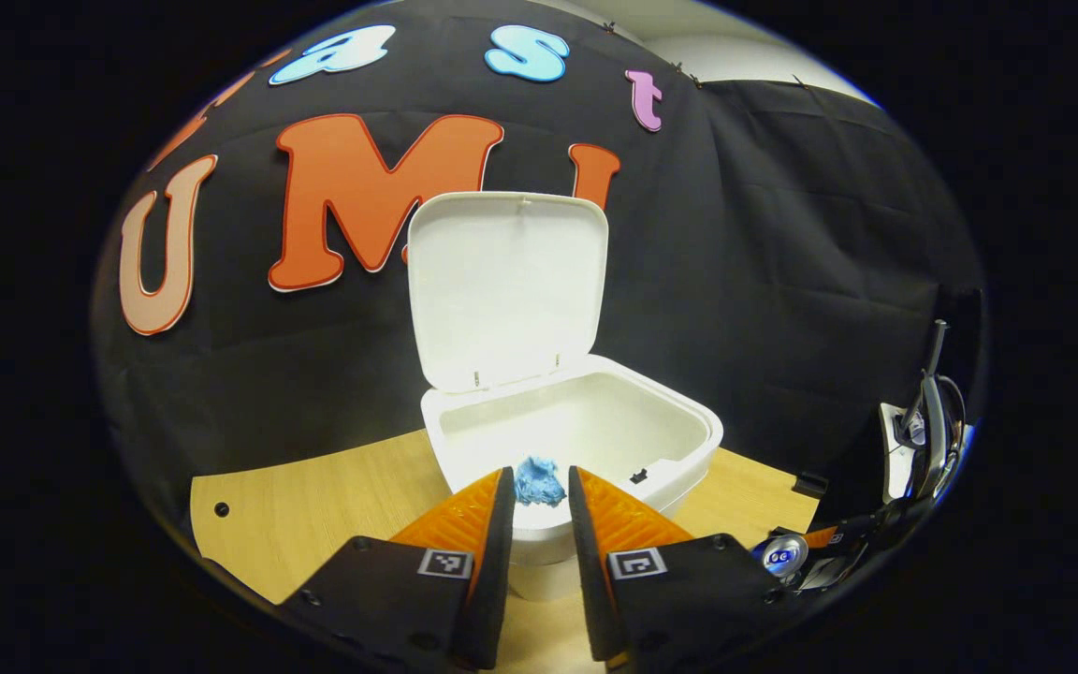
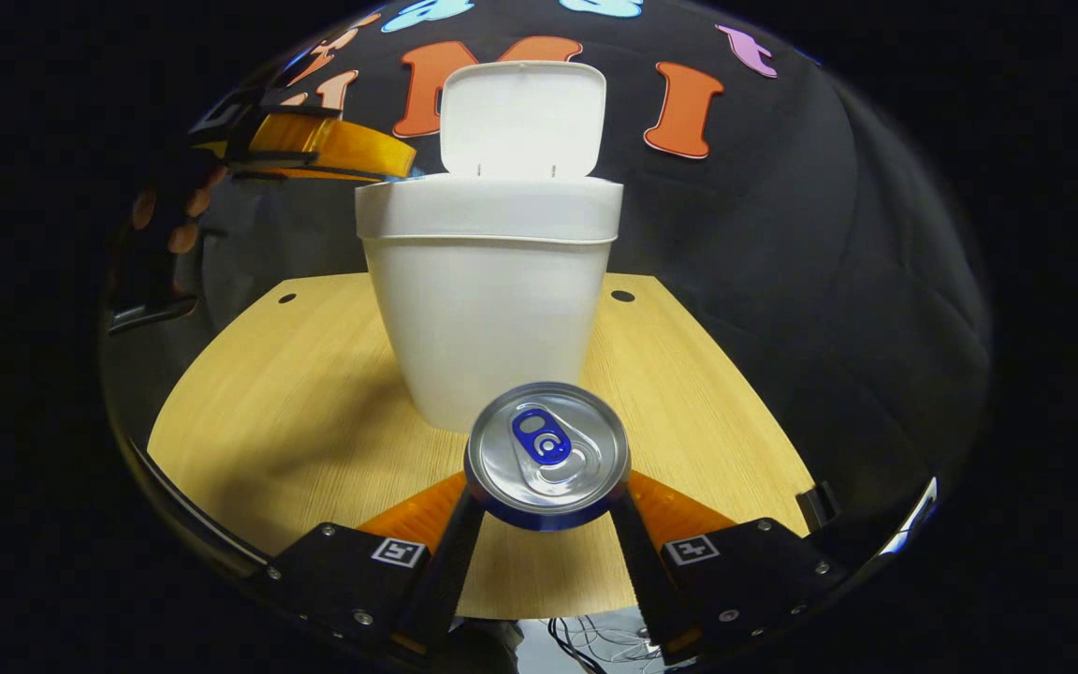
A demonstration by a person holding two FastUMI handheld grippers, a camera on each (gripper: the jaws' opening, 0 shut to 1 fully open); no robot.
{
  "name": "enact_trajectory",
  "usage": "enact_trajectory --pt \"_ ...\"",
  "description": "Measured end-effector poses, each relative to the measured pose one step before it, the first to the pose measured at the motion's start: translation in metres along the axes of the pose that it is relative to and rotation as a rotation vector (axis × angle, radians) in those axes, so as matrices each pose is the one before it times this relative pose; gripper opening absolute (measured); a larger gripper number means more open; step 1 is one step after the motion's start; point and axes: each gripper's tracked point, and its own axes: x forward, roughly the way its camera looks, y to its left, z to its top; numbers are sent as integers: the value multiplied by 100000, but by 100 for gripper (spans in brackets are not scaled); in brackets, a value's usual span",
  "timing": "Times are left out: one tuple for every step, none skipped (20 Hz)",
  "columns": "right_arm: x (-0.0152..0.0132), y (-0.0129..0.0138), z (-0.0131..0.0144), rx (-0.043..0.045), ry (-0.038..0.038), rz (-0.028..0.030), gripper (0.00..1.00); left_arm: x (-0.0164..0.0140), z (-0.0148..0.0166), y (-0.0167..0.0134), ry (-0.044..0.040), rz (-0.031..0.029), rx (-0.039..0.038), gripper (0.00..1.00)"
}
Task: Press the lid of the desktop garbage bin to open it, pick up the crumpled paper on the desktop and throw it into the bin, then pick up the pop can on the desktop and drop it into the bin, and finally close the garbage bin lid.
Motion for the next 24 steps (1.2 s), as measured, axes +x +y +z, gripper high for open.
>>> enact_trajectory --pt "-22 -74 295 -34 -396 -73 78 -65 -39 83 144 59 -289 45" --pt "-147 -220 175 -128 -559 -204 78 -149 -87 55 413 152 -163 47" --pt "-77 -141 33 -22 -123 -10 78 -125 -149 71 311 -320 -340 56" --pt "-55 -159 198 87 -143 -315 78 -188 147 -25 -1113 -550 -36 63" --pt "-94 -121 216 127 -269 90 78 -263 39 163 -48 323 199 70" --pt "-243 -220 238 -180 -444 -277 78 -154 -347 231 319 471 444 72" --pt "-117 -240 487 -416 -590 -330 78 -323 -185 331 48 907 391 81" --pt "-234 -287 398 -370 -977 -259 78 -417 -100 133 -307 593 166 82" --pt "58 -196 660 -303 -1218 -46 78 -341 -3 134 -261 785 71 83" --pt "13 -304 477 -266 -678 -64 78 -255 -358 403 301 965 377 83" --pt "89 -224 607 -150 -545 -188 78 -272 -267 289 276 690 4 83" --pt "-299 -193 495 -73 -1070 -41 78 -423 -435 182 350 566 -546 83" --pt "-567 -398 625 -115 -1072 -271 78 -317 -530 357 801 891 -498 82" --pt "-214 -325 815 -81 -1046 -189 78 -390 -584 454 674 1294 -223 83" --pt "-103 -202 835 -4 -1360 18 78 -330 -492 402 823 1264 29 83" --pt "-22 -260 782 -30 -1162 41 78 -284 -371 376 602 1355 40 83" --pt "-149 -220 762 -277 -976 165 78 -349 -294 395 488 1052 -212 82" --pt "-68 -173 999 -342 -1333 112 78 -263 -236 371 434 880 -409 83" --pt "-129 -112 1080 -401 -1325 169 78 -288 -444 371 393 1008 -340 83" --pt "-251 -113 1114 -879 -1671 416 78 -251 -213 306 103 1017 -209 83" --pt "-55 -146 1260 -1001 -1737 -187 78 -210 -160 349 -19 1203 23 83" --pt "-307 -32 1025 -928 -1889 397 78 -240 -187 303 80 949 305 83" --pt "123 -130 1287 -831 -2055 144 78 -295 -202 325 -105 897 475 83" --pt "-13 -215 1143 -787 -1223 125 78 -162 -86 185 -133 855 564 83"
